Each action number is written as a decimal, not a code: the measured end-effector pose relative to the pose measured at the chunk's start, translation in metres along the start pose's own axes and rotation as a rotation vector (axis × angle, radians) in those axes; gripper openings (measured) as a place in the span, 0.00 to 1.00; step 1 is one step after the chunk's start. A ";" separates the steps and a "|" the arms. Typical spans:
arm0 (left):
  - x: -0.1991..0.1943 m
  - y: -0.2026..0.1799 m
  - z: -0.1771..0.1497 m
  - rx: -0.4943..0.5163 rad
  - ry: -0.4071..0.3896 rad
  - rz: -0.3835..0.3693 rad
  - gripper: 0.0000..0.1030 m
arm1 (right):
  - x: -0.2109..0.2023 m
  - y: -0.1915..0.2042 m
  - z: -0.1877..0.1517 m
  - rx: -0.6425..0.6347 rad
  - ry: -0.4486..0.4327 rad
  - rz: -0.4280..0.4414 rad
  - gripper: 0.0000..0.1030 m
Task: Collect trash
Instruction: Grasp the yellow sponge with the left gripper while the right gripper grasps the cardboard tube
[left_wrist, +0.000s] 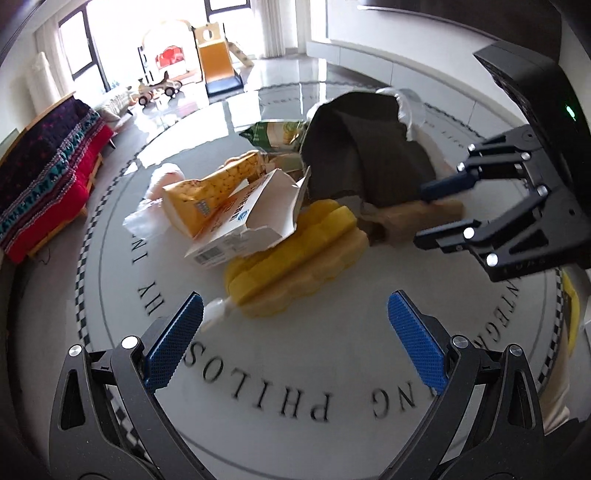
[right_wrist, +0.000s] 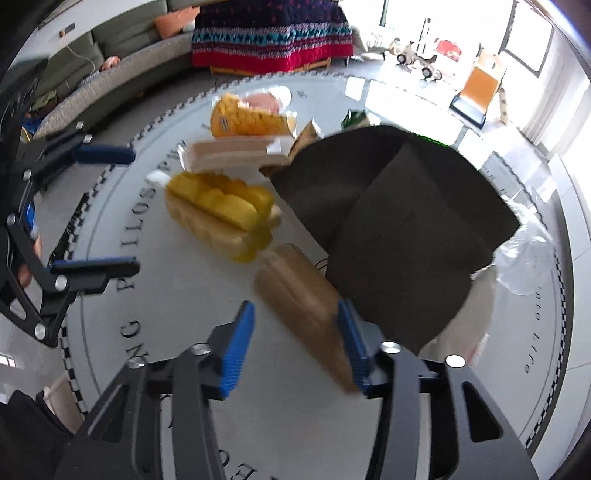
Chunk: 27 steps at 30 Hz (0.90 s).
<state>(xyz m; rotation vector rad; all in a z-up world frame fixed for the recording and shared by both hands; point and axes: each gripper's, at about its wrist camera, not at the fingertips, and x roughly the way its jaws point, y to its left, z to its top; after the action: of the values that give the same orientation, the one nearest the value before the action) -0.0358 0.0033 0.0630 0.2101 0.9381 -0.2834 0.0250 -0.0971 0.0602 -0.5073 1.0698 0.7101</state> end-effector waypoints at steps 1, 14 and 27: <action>0.004 0.002 0.002 0.001 0.009 -0.002 0.94 | 0.004 0.001 -0.001 -0.004 0.007 -0.002 0.29; 0.067 0.002 0.025 0.077 0.156 0.009 0.94 | -0.020 -0.012 -0.023 0.090 -0.039 0.109 0.00; 0.071 0.003 0.038 0.045 0.166 -0.048 0.76 | -0.028 -0.009 -0.026 0.041 -0.070 0.082 0.56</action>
<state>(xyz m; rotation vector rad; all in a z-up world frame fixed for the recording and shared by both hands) 0.0339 -0.0155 0.0272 0.2558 1.1030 -0.3349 0.0071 -0.1287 0.0756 -0.4020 1.0420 0.7713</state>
